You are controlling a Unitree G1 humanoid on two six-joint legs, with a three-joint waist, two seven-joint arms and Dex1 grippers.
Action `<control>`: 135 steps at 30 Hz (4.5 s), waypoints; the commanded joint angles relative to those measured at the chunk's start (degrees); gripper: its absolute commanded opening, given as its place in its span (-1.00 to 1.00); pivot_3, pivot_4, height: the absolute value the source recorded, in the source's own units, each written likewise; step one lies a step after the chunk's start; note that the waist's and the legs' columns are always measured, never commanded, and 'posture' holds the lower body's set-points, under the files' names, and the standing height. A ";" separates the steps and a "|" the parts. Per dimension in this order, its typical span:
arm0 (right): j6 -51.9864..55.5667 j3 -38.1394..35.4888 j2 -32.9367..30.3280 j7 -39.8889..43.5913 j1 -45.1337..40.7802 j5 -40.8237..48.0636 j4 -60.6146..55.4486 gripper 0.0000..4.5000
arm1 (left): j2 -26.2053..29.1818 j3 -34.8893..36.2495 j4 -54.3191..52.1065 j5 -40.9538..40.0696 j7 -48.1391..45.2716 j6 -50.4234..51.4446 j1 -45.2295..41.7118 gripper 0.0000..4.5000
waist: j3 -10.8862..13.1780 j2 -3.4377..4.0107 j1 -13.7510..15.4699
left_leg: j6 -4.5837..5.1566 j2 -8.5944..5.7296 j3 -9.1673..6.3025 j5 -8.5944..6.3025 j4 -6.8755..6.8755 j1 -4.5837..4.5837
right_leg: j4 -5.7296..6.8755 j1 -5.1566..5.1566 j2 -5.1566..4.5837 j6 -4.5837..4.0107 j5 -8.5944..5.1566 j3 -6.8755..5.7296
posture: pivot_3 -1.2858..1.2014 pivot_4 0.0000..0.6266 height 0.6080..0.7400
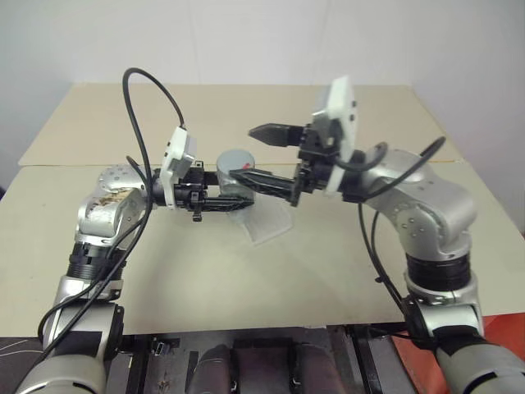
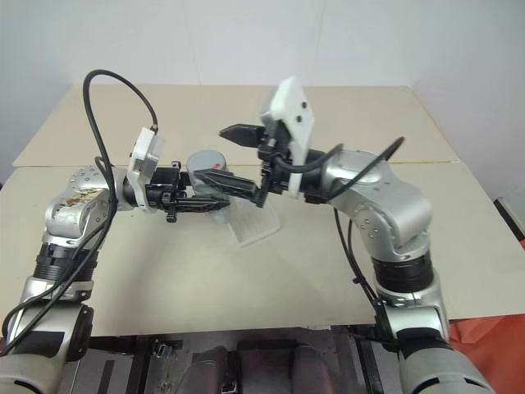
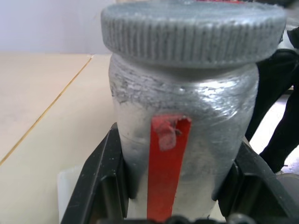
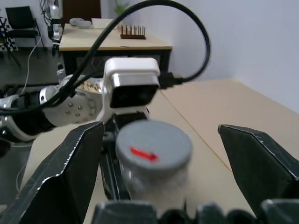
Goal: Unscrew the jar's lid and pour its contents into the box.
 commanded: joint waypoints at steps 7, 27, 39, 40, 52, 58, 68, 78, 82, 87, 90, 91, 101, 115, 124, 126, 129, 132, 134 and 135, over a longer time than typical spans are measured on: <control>-1.99 1.13 3.66 -1.53 -3.89 -4.22 4.67 0.99 | 0.47 0.50 -1.03 -0.14 -0.54 -1.52 -1.05 -0.13 | 0.00 0.00 0.14 | -0.01 -0.01 0.00 0.00 0.00 -0.02 | -0.01 0.00 0.00 0.00 0.00 -0.01 | 0.03 -0.52 1.00; -4.03 -4.88 -3.75 1.99 -1.60 -3.89 8.92 0.99 | 2.68 1.27 -2.61 -0.99 -0.45 -1.11 0.18 -0.13 | 0.00 0.00 0.08 | 0.00 0.00 -0.01 0.00 0.00 -0.02 | -0.01 0.00 0.00 0.00 0.00 -0.01 | 0.03 -0.52 1.00; -4.48 -6.31 -6.11 3.32 -0.74 -2.66 9.01 0.99 | 3.03 1.39 -2.61 -1.12 -0.59 -0.86 0.27 -0.13 | 0.00 0.00 0.27 | 0.00 -0.02 0.06 0.00 0.01 -0.02 | -0.02 0.01 -0.02 0.00 0.00 -0.01 | 0.03 -0.52 1.00; -4.46 -6.49 -6.41 3.71 -0.55 -2.46 8.71 0.99 | 2.99 1.43 -2.56 -1.06 -0.64 -0.83 0.26 -0.13 | 0.00 0.00 0.18 | 0.00 -0.01 0.07 0.00 0.00 -0.03 | -0.03 0.00 -0.01 0.00 0.00 -0.01 | 0.03 -0.52 1.00; -2.11 -7.55 -7.89 6.96 1.07 2.95 0.75 0.99 | 2.30 1.26 -2.26 -0.55 -0.30 -1.04 0.40 -0.13 | 0.00 0.00 0.11 | 0.02 0.00 -0.01 -0.01 -0.01 -0.04 | -0.04 -0.02 -0.01 0.00 0.00 0.00 | 0.03 -0.52 1.00; -0.33 -3.04 -3.72 3.03 0.20 2.40 -2.65 0.99 | 1.54 0.72 -2.01 -0.37 -0.17 -1.00 -0.05 -0.13 | 0.00 0.00 0.08 | 0.03 0.00 -0.01 -0.02 0.01 -0.02 | 0.01 -0.01 0.00 0.00 0.00 0.00 | 0.03 -0.52 1.00; -1.17 1.37 1.93 -1.63 -3.33 -2.89 1.71 0.99 | 1.28 0.64 -2.06 -0.29 -0.13 -1.10 -0.27 -0.13 | 0.00 0.00 0.27 | -0.02 -0.02 0.00 0.01 0.02 -0.04 | 0.00 -0.02 -0.01 0.00 0.00 -0.01 | 0.03 -0.52 1.00; -0.90 1.90 2.58 -1.10 -3.60 -4.26 2.52 0.99 | 1.35 0.86 -2.48 -0.46 0.44 -1.18 0.17 -0.13 | 0.00 0.00 0.11 | -0.02 -0.01 -0.01 0.01 0.02 -0.04 | 0.00 -0.02 0.00 0.00 0.00 -0.01 | 0.03 -0.52 1.00; -1.23 1.33 2.43 -1.39 -3.53 -4.97 3.63 0.99 | 1.51 0.83 -2.37 -0.40 0.36 -1.23 0.11 -0.13 | 0.00 0.00 0.11 | -0.02 0.00 -0.01 0.01 0.02 -0.04 | 0.01 -0.02 0.00 0.00 0.00 -0.01 | 0.03 -0.52 1.00; -1.44 -0.70 0.74 -1.21 -2.98 -5.22 5.02 0.99 | 1.74 0.72 -2.18 -0.32 0.13 -1.22 -0.10 -0.13 | 0.00 0.00 0.12 | -0.02 0.00 -0.01 0.01 0.02 -0.04 | 0.00 -0.02 0.00 0.00 0.00 -0.02 | 0.03 -0.52 1.00; -1.79 -2.32 -0.91 -0.83 -2.75 -5.03 6.05 0.99 | 1.82 0.68 -2.10 -0.25 -0.02 -1.19 -0.18 -0.13 | 0.00 0.00 0.12 | -0.02 -0.01 0.00 0.01 0.02 -0.04 | 0.00 -0.02 0.00 0.00 0.00 -0.01 | 0.03 -0.52 1.00; -1.90 -2.78 -1.49 -0.70 -2.66 -4.98 6.33 0.99 | 1.84 0.68 -2.11 -0.24 -0.07 -1.14 -0.21 -0.13 | 0.00 0.00 0.14 | -0.01 -0.01 -0.01 0.01 0.02 -0.04 | 0.00 -0.02 0.00 0.00 0.00 -0.01 | 0.03 -0.52 1.00; -2.62 -4.63 -5.59 0.06 -1.20 -3.79 6.88 0.99 | 1.98 0.73 -1.76 -0.12 -0.43 -1.43 -0.40 -0.13 | 0.00 0.00 0.12 | 0.00 0.00 -0.01 0.00 0.02 -0.04 | 0.00 -0.02 -0.01 0.00 0.00 -0.01 | 0.03 -0.52 1.00; -2.52 -5.65 -7.69 2.46 1.53 -2.54 4.27 0.99 | 2.18 0.83 -1.47 0.06 -0.88 -1.50 -0.51 -0.13 | 0.00 0.00 -0.02 | 0.01 0.00 0.04 0.00 0.01 -0.05 | -0.01 -0.03 0.00 0.00 0.00 0.00 | 0.03 -0.52 1.00; -0.47 -6.78 -8.63 6.00 2.69 3.31 -1.94 0.99 | 0.99 0.61 -0.50 1.01 0.80 -2.62 -0.47 -0.13 | 0.00 0.00 0.18 | 0.05 -0.01 -0.02 -0.03 0.02 -0.05 | -0.03 -0.02 -0.01 0.00 0.00 -0.01 | 0.03 -0.52 1.00; -0.06 -5.52 -7.47 5.11 2.28 3.49 -2.69 0.99 | 0.59 0.43 -0.55 1.15 1.10 -2.88 -0.28 -0.13 | 0.00 0.00 0.17 | 0.05 0.00 -0.03 -0.03 0.02 -0.05 | -0.03 -0.02 -0.01 0.00 0.00 -0.01 | 0.03 -0.52 1.00; 0.51 -3.97 -5.30 3.89 1.05 3.34 -2.33 0.99 | 0.09 0.28 -0.59 1.26 1.24 -3.00 -0.31 -0.13 | 0.00 0.00 0.06 | 0.05 -0.01 -0.02 -0.03 0.04 -0.04 | 0.00 -0.01 -0.01 0.00 0.00 0.00 | 0.03 -0.52 1.00; 0.94 -2.39 -3.27 2.93 -0.44 2.71 -1.36 0.99 | -0.19 0.23 -0.37 1.42 1.15 -3.20 -0.52 -0.13 | 0.00 0.00 0.03 | 0.02 0.00 -0.02 -0.01 0.03 -0.04 | 0.01 -0.03 0.00 0.00 0.00 0.00 | 0.03 -0.52 1.00; 0.96 -1.20 -2.07 2.15 -1.66 1.61 0.09 0.99 | -0.29 0.18 -0.25 1.53 1.04 -3.36 -0.61 -0.13 | 0.00 0.00 0.06 | 0.02 0.00 -0.02 -0.01 0.03 -0.04 | 0.00 -0.02 0.00 0.00 0.00 0.00 | 0.03 -0.52 1.00; 0.89 -0.72 -1.71 1.86 -2.13 1.09 0.72 0.99 | -0.31 0.18 -0.24 1.57 0.99 -3.40 -0.62 -0.13 | 0.00 0.00 0.06 | 0.02 -0.01 -0.02 -0.01 0.03 -0.04 | 0.00 -0.02 -0.01 0.00 0.00 0.00 | 0.03 -0.52 1.00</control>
